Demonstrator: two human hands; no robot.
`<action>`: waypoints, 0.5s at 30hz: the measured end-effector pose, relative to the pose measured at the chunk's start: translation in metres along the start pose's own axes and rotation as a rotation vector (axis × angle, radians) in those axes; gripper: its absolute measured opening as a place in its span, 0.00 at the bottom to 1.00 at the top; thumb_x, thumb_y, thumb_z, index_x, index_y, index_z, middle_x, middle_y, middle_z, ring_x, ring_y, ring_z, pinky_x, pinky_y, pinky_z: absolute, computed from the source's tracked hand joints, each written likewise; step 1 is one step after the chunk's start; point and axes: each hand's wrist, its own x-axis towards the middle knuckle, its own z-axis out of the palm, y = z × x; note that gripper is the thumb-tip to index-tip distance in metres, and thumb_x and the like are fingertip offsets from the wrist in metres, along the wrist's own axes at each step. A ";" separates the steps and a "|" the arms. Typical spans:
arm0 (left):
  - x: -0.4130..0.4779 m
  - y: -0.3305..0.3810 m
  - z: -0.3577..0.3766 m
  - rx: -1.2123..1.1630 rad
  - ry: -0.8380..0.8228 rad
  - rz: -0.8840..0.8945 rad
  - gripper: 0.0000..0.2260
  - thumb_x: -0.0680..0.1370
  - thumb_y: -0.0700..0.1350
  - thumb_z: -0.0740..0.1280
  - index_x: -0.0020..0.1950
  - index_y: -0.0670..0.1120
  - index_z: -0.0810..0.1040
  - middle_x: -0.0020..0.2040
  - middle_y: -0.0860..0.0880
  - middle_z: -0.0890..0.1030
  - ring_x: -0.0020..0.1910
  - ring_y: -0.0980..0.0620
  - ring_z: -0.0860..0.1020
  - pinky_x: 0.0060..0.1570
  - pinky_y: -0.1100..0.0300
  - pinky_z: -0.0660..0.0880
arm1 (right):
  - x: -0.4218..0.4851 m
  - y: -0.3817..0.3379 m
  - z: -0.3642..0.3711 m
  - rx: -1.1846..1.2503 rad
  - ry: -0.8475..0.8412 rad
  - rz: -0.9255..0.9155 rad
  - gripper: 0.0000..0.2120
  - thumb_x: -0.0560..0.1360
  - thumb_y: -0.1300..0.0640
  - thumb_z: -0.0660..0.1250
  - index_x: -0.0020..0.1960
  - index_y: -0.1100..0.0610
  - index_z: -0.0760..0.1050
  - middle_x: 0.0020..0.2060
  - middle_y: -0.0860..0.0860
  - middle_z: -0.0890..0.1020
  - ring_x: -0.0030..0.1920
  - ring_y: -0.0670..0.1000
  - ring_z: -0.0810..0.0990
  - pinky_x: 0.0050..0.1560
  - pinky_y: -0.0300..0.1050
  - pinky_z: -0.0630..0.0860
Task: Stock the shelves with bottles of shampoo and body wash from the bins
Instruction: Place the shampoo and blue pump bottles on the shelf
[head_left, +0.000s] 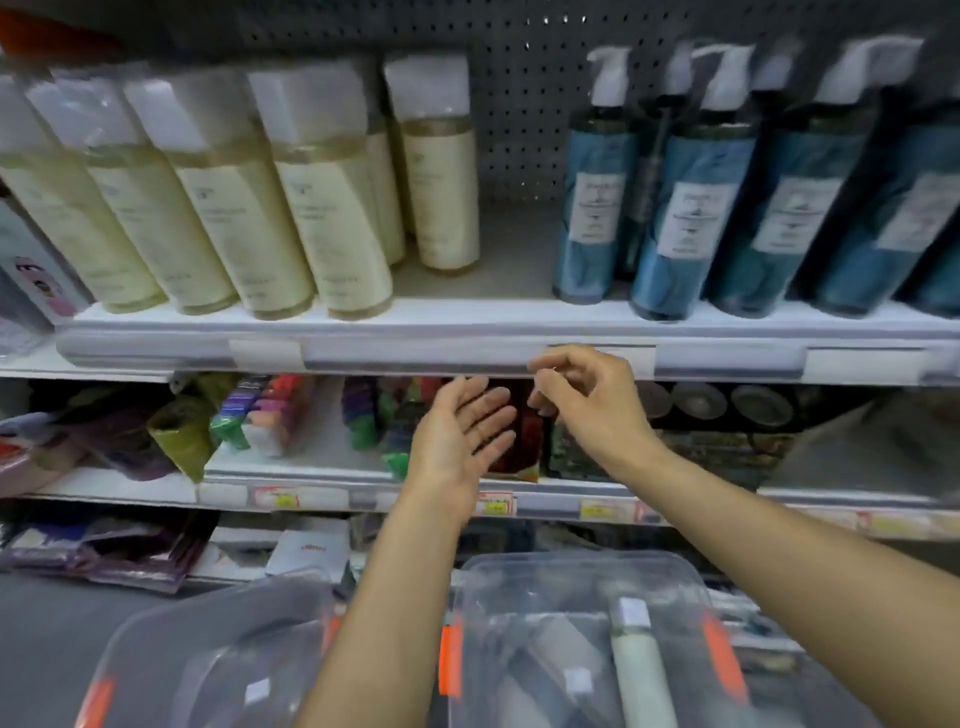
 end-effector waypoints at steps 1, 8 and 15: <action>0.002 -0.018 0.003 -0.001 0.004 -0.045 0.14 0.84 0.52 0.58 0.57 0.45 0.78 0.52 0.45 0.84 0.51 0.47 0.82 0.51 0.52 0.78 | -0.007 0.014 -0.010 -0.003 -0.009 0.041 0.06 0.77 0.66 0.66 0.48 0.58 0.80 0.34 0.56 0.83 0.32 0.46 0.80 0.35 0.36 0.75; 0.012 -0.149 0.003 0.021 0.036 -0.390 0.12 0.84 0.52 0.58 0.51 0.46 0.77 0.50 0.46 0.83 0.45 0.49 0.81 0.43 0.54 0.75 | -0.065 0.127 -0.055 -0.045 -0.119 0.365 0.09 0.78 0.68 0.64 0.45 0.58 0.79 0.31 0.56 0.81 0.28 0.42 0.77 0.30 0.33 0.72; 0.031 -0.242 -0.018 0.090 0.111 -0.630 0.13 0.83 0.52 0.60 0.56 0.45 0.77 0.52 0.45 0.83 0.50 0.45 0.81 0.45 0.53 0.77 | -0.118 0.244 -0.071 -0.102 -0.147 0.858 0.09 0.79 0.69 0.61 0.45 0.60 0.77 0.37 0.59 0.77 0.34 0.52 0.75 0.33 0.42 0.71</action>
